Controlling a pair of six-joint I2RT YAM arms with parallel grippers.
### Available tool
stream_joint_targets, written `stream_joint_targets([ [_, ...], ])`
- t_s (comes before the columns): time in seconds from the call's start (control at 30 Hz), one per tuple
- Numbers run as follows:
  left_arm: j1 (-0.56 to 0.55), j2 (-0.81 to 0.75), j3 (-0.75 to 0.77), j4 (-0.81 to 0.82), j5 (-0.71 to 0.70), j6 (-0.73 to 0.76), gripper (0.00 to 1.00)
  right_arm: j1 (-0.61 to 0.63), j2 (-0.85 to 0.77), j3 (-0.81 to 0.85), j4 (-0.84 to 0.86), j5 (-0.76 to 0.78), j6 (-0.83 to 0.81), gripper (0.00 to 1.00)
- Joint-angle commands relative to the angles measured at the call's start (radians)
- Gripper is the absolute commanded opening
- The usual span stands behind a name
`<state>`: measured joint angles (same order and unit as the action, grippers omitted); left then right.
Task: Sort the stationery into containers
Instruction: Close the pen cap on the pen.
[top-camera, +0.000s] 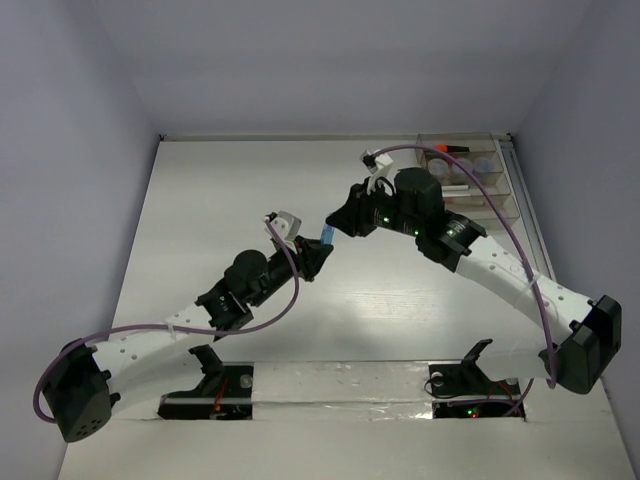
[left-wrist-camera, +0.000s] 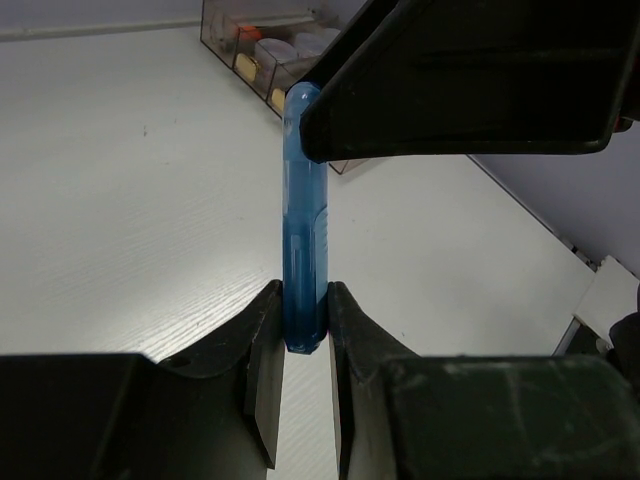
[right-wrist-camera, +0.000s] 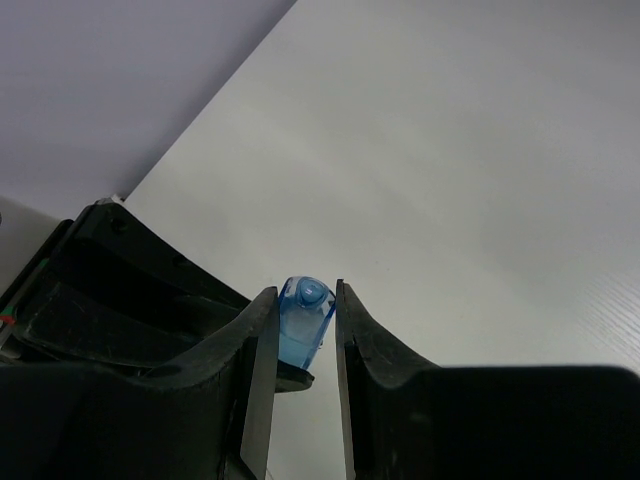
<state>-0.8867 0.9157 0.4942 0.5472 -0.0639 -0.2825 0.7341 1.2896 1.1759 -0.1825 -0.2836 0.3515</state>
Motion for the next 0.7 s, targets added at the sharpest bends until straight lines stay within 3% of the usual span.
stream_joint_targets([
  [0.0, 0.0, -0.051, 0.102, 0.261, -0.02, -0.003, 0.0, 0.024, 0.011, -0.053, -0.109, -0.028, 0.012, 0.0],
  [0.3, 0.0, -0.038, 0.162, 0.226, -0.03, 0.02, 0.0, 0.077, 0.013, -0.122, -0.091, -0.013, 0.021, 0.0],
  [0.67, 0.02, 0.029, 0.349, 0.163, -0.001, 0.035, 0.0, 0.186, 0.045, -0.398, 0.073, 0.075, 0.136, 0.0],
])
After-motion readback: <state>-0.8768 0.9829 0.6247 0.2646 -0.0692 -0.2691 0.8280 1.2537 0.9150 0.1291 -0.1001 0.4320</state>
